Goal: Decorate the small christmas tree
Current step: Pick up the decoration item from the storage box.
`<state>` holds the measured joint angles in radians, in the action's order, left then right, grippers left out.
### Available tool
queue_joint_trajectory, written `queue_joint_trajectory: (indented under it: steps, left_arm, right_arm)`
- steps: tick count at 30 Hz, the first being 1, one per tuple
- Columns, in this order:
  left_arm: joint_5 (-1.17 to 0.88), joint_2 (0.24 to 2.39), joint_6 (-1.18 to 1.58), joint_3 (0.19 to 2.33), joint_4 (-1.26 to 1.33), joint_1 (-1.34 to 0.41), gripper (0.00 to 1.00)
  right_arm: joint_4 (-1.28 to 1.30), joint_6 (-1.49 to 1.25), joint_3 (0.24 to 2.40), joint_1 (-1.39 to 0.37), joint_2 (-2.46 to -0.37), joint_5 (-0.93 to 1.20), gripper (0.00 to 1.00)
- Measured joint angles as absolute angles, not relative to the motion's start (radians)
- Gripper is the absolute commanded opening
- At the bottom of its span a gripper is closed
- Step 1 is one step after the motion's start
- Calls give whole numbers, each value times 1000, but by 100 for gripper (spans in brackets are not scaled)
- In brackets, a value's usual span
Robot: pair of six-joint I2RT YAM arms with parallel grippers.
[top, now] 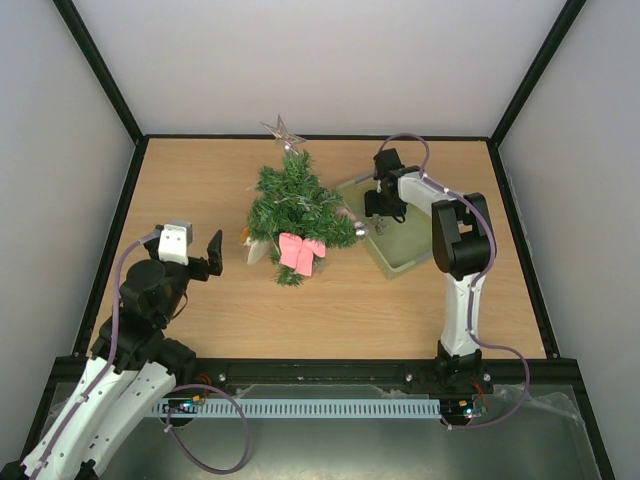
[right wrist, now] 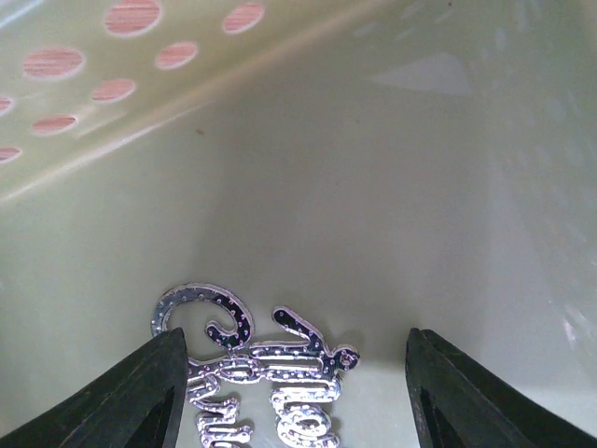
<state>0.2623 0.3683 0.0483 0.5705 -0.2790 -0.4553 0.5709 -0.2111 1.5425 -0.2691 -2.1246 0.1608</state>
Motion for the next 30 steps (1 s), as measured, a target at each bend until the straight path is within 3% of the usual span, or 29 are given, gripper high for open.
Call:
queue_joint_trajectory:
  steps: [30]
  left_arm:
    - [263, 368, 48, 570, -279, -455, 100]
  right_arm:
    - [593, -230, 1618, -275, -2133, 142, 68]
